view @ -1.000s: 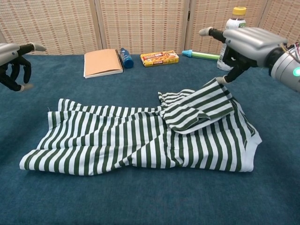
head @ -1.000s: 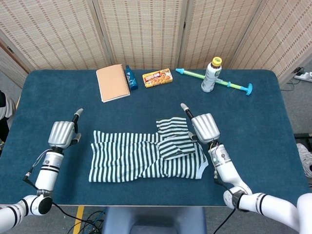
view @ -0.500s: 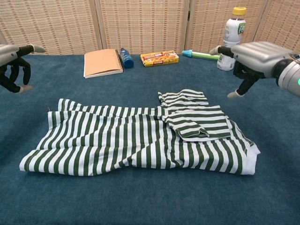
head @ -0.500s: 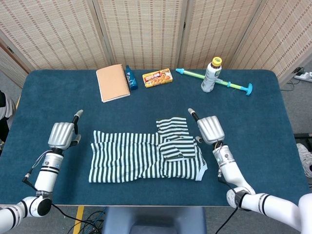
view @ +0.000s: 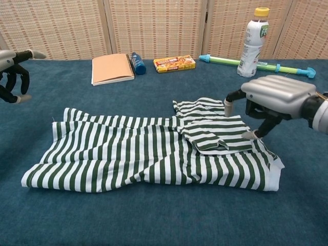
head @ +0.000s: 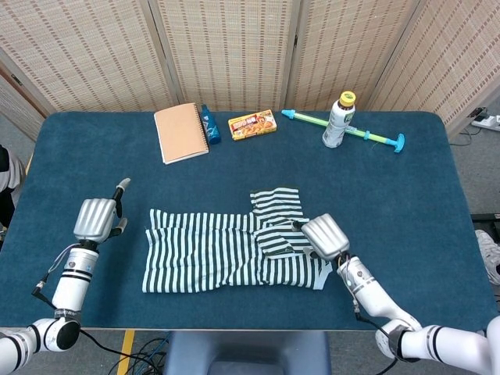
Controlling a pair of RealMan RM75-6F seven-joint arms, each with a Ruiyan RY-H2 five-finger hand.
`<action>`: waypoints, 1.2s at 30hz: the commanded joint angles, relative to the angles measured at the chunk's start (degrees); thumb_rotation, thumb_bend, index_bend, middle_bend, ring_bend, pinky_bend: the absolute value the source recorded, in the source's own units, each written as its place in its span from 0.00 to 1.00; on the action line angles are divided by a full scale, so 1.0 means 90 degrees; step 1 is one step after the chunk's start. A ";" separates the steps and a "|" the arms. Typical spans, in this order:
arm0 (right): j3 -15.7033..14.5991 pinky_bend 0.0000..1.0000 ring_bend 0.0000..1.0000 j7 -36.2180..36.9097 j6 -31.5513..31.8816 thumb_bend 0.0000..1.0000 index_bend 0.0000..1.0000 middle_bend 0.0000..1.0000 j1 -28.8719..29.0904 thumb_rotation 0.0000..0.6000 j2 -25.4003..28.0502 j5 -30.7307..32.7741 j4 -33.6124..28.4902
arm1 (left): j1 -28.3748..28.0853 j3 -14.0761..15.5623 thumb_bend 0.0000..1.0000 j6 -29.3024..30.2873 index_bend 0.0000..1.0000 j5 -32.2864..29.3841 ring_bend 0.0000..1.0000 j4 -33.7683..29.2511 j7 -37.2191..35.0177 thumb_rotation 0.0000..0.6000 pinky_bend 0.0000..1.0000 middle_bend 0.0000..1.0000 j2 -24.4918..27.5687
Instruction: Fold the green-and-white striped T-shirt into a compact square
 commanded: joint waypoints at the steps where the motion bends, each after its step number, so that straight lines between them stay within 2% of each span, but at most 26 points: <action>1: -0.0140 1.00 1.00 -0.0012 -0.0098 0.23 0.40 0.98 -0.0066 1.00 0.0044 -0.0040 0.0018 | 0.0003 0.0005 0.36 -0.0011 0.00 -0.0008 0.66 0.0006 -0.0003 1.00 0.94 0.61 -0.0006; 9: -0.0306 1.00 1.00 -0.0071 -0.0323 0.23 0.41 0.98 -0.0108 1.00 -0.0063 0.0016 0.0263 | 0.0017 0.0034 0.36 -0.0043 0.00 -0.0017 0.66 0.0028 -0.0005 1.00 0.94 0.61 -0.0037; 23: -0.0106 1.00 1.00 -0.0072 -0.0576 0.25 0.42 0.98 0.0088 1.00 -0.0557 0.0128 0.0968 | 0.0053 0.0039 0.36 -0.0050 0.00 -0.0028 0.66 0.0071 -0.0054 1.00 0.94 0.61 -0.0041; 36: -0.0128 1.00 1.00 -0.0013 -0.0397 0.25 0.43 0.98 -0.0003 1.00 -0.0312 0.0015 0.0738 | 0.0077 0.0046 0.36 -0.0038 0.00 0.0015 0.66 0.0090 -0.0092 1.00 0.94 0.61 -0.0037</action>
